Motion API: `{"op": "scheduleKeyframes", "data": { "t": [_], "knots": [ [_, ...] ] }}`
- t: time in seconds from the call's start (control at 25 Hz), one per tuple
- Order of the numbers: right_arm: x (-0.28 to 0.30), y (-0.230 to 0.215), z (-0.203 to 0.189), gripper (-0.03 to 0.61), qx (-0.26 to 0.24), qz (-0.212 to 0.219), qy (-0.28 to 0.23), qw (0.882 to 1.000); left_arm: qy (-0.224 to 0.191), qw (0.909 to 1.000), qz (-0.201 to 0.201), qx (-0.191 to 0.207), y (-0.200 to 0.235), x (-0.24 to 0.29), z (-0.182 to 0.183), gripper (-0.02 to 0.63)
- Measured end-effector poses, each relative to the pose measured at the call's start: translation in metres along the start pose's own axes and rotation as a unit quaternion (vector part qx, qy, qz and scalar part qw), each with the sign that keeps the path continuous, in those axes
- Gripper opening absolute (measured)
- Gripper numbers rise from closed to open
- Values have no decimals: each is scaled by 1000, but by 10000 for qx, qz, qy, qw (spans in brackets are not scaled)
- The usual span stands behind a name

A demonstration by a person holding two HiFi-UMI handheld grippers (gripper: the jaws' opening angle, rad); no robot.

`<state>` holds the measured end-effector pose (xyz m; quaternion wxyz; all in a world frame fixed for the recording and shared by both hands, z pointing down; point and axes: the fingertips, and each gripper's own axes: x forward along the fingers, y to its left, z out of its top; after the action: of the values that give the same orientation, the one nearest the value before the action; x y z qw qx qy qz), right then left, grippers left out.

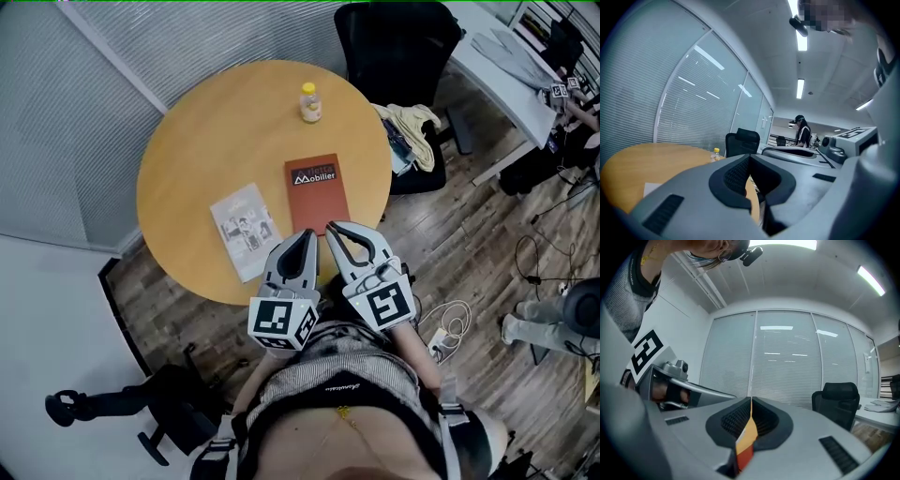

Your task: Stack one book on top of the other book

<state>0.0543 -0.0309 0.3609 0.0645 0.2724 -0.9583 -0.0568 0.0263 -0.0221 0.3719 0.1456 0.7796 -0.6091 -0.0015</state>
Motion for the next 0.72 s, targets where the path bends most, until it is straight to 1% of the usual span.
{"op": "scheduleKeyframes", "data": {
  "t": [0.4, 0.72],
  "knots": [
    [24, -40, -7, 25, 51, 153, 9, 9999, 63, 9999, 94, 12, 8, 47, 7, 20],
    [39, -59, -10, 25, 104, 369, -24, 9993, 66, 9996, 282, 18, 14, 70, 12, 20]
  ]
}}
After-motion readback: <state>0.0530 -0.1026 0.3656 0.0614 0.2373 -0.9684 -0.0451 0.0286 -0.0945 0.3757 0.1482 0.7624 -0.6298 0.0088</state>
